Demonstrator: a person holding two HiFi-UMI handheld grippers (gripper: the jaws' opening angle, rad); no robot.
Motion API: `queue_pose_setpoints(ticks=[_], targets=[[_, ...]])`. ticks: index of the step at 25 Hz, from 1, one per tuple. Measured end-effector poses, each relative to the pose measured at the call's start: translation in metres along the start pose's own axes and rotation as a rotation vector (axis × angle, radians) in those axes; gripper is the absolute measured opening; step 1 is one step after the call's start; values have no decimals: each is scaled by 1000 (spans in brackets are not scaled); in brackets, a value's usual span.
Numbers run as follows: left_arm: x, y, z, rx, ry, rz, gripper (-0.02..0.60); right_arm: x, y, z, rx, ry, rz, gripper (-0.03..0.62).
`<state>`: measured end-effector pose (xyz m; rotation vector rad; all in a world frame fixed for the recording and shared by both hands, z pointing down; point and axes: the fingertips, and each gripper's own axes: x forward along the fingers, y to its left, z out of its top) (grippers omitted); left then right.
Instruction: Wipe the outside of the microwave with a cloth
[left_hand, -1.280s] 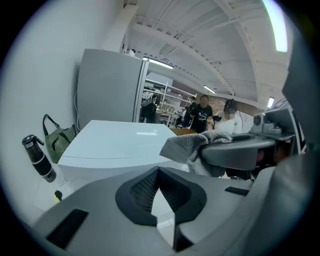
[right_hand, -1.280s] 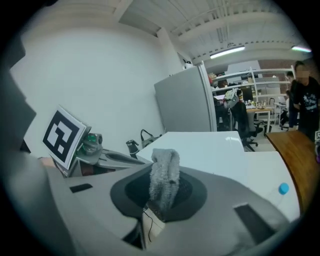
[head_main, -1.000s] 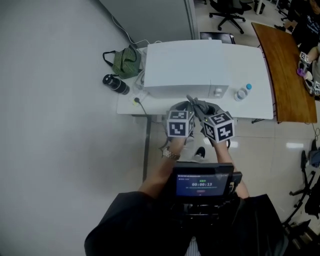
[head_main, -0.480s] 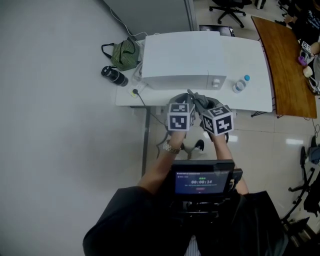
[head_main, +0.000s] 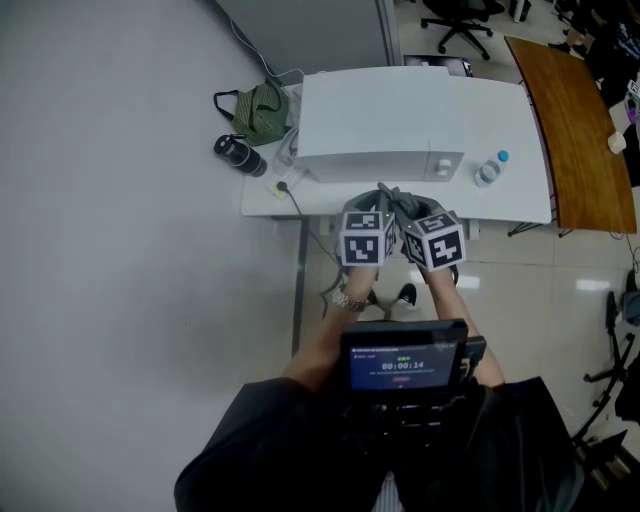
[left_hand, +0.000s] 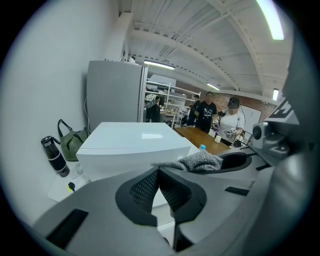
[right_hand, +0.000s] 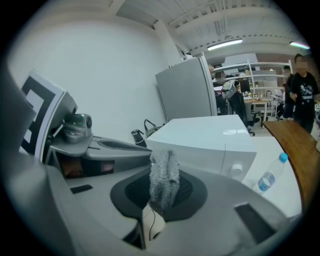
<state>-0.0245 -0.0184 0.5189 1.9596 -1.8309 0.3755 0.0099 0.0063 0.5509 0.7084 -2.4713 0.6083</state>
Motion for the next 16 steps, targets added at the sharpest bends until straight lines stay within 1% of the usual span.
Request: queue_pose_setpoints(ticks=[3, 8, 11, 13, 16], targets=[[-3, 4, 5, -20, -17, -28, 0, 1, 6, 7, -5, -14, -12, 43], [-12, 14, 3, -15, -26, -45, 0, 9, 20, 11, 4, -22, -19, 43], [-19, 27, 0, -11, -28, -42, 0, 16, 35, 12, 26, -29, 3, 43], [-23, 39, -2, -19, -32, -40, 0, 21, 47, 13, 49, -39, 23, 43], [-31, 54, -4, -36, -39, -41, 0, 28, 63, 12, 55, -41, 36, 43]])
